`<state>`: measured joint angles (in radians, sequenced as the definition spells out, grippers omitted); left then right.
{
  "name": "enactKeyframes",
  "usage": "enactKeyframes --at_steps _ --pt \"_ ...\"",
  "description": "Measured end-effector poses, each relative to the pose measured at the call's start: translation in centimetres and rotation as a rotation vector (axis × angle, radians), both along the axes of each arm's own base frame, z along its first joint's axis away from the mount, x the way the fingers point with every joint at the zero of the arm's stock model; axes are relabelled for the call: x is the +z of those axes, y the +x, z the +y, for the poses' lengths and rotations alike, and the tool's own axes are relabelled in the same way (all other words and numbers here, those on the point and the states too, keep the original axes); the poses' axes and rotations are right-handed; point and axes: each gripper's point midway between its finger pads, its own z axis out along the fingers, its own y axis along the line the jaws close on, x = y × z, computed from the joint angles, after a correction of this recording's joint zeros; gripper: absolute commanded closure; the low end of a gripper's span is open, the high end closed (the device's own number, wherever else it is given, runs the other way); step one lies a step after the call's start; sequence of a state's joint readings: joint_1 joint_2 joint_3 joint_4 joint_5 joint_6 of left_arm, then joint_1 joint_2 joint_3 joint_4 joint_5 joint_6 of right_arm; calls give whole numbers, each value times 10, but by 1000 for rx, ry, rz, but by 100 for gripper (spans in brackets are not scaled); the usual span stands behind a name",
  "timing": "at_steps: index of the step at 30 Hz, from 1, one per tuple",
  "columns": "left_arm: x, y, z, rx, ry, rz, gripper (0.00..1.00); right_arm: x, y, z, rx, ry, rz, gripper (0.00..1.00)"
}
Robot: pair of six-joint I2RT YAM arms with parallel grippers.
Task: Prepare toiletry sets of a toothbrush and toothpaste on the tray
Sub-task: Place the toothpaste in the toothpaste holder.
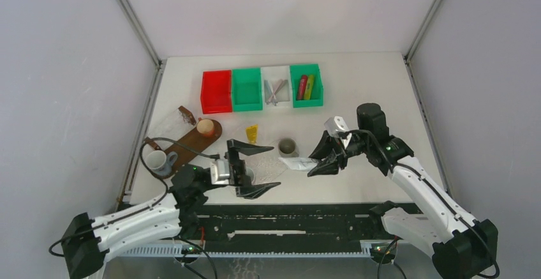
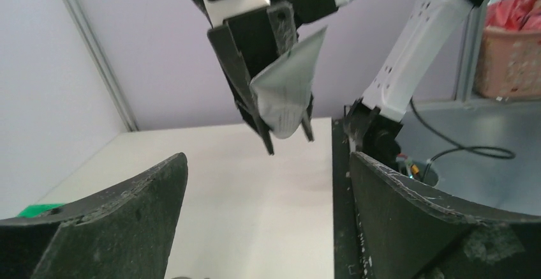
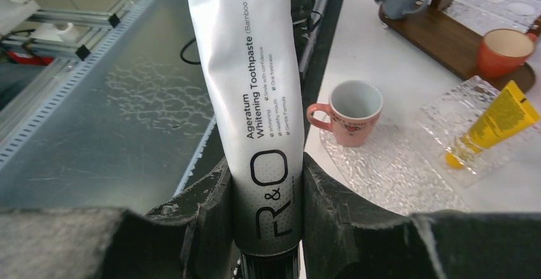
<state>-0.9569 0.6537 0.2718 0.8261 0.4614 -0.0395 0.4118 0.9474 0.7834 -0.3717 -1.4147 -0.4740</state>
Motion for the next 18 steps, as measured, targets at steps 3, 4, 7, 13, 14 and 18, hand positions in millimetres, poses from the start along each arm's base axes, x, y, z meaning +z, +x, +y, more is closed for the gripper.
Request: enactKeyframes --at_steps 3,4,7,13,14,18 --pt "-13 9 -14 9 53 -16 3 0 -4 0 28 13 28 83" --pt "-16 12 -18 9 69 -14 4 0 -5 0 35 14 39 83" --pt "-17 17 -32 -10 90 -15 8 -1 -7 0 49 17 52 83" --pt "7 11 -41 -72 26 -52 18 0 -7 1 53 21 50 83" --pt "10 8 -41 -86 15 -56 20 0 -7 1 53 21 51 83" --pt "20 0 -41 -133 -21 -62 26 -1 -6 1 54 19 55 82"
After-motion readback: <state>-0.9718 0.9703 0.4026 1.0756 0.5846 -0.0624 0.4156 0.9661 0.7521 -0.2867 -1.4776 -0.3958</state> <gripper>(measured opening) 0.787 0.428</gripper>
